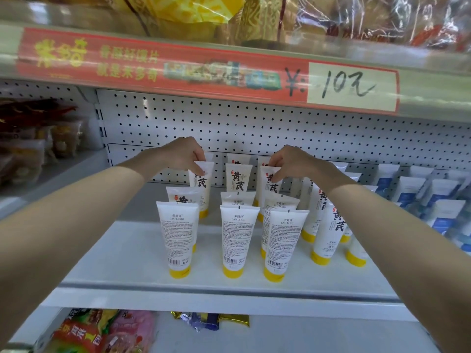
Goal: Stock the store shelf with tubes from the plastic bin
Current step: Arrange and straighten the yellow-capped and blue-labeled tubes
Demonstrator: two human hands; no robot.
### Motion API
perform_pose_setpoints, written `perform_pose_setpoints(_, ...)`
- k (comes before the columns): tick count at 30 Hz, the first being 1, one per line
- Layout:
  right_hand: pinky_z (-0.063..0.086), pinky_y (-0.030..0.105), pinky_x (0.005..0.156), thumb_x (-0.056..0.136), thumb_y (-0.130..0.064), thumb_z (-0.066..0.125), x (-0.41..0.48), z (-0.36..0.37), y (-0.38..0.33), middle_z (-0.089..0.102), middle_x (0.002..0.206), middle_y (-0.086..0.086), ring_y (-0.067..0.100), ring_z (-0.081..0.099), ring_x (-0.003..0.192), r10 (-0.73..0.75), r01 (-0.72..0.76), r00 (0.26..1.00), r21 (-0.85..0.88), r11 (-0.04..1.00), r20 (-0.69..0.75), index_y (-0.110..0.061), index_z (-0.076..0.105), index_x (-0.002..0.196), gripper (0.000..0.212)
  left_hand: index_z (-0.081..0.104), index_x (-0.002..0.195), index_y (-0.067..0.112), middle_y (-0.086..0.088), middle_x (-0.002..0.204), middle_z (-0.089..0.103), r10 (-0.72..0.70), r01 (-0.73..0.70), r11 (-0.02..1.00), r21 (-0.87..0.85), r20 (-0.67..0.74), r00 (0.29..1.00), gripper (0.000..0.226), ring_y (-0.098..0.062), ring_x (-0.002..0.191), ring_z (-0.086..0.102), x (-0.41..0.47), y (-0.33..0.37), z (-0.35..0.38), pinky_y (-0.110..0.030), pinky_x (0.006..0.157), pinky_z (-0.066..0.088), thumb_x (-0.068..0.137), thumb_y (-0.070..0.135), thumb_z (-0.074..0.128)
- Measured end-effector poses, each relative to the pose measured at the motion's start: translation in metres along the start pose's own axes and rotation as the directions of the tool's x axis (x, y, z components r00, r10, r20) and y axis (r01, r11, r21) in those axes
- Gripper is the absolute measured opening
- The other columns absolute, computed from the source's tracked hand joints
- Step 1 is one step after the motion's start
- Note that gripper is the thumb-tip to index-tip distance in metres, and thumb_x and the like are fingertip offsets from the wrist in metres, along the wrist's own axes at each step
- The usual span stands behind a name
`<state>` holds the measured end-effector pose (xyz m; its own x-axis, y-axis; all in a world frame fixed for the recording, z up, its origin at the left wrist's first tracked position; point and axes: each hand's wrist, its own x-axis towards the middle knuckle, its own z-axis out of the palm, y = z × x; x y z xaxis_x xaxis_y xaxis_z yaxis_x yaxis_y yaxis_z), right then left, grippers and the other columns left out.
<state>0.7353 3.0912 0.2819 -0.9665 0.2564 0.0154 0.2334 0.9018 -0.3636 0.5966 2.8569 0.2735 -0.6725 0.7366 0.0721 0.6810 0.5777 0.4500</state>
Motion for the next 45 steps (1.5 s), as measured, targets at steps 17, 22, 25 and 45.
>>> perform_pose_setpoints(17, 0.049, 0.03, 0.086, 0.074, -0.008, 0.076, 0.004, 0.005, 0.003, 0.061, 0.124, 0.009, 0.02, 0.06, 0.098, -0.012, 0.012, 1.0, -0.014, 1.0, -0.001, -0.007, 0.06, 0.122, 0.05, 0.072, 0.089, 0.005, -0.008, 0.082, 0.068, -0.019, 0.017, 0.999, 0.045, 0.03, 0.999, 0.016, -0.022, 0.076, 0.061, 0.001, -0.005, 0.003, -0.029, 0.069, 0.046, 0.077, 0.015, 0.075)
perform_pose_setpoints(22, 0.051, 0.036, 0.09, 0.074, -0.006, 0.076, 0.003, 0.006, 0.002, 0.064, 0.117, 0.01, 0.023, 0.062, 0.099, -0.017, 0.017, 1.0, 0.0, 1.0, 0.001, -0.008, 0.065, 0.114, 0.042, 0.067, 0.09, -0.006, -0.01, 0.075, 0.054, -0.036, 0.035, 0.998, 0.044, 0.035, 0.999, 0.029, -0.021, 0.071, 0.056, 0.0, -0.006, 0.003, -0.029, 0.067, 0.04, 0.077, 0.019, 0.075)
perform_pose_setpoints(25, 0.048, 0.035, 0.095, 0.072, -0.008, 0.078, 0.002, 0.004, 0.002, 0.064, 0.118, 0.008, 0.023, 0.059, 0.11, -0.024, 0.024, 1.0, 0.017, 1.0, 0.002, -0.009, 0.064, 0.115, 0.045, 0.069, 0.1, 0.003, -0.008, 0.094, 0.064, -0.037, 0.036, 0.999, 0.037, 0.02, 0.999, 0.029, -0.023, 0.092, 0.059, -0.003, -0.004, 0.003, -0.037, 0.086, 0.048, 0.076, 0.018, 0.076)
perform_pose_setpoints(45, 0.047, 0.017, 0.065, 0.079, -0.027, 0.073, -0.062, -0.024, -0.06, 0.071, 0.095, 0.005, 0.018, 0.065, 0.087, -0.224, 0.227, 0.974, 0.106, 0.968, -0.047, -0.011, 0.07, 0.1, 0.027, 0.073, 0.093, 0.019, 0.001, 0.095, 0.073, 0.035, -0.034, 0.999, -0.028, 0.011, 0.999, 0.021, -0.017, 0.095, 0.066, -0.084, 0.042, -0.03, -0.032, 0.087, 0.053, 0.079, 0.035, 0.071)
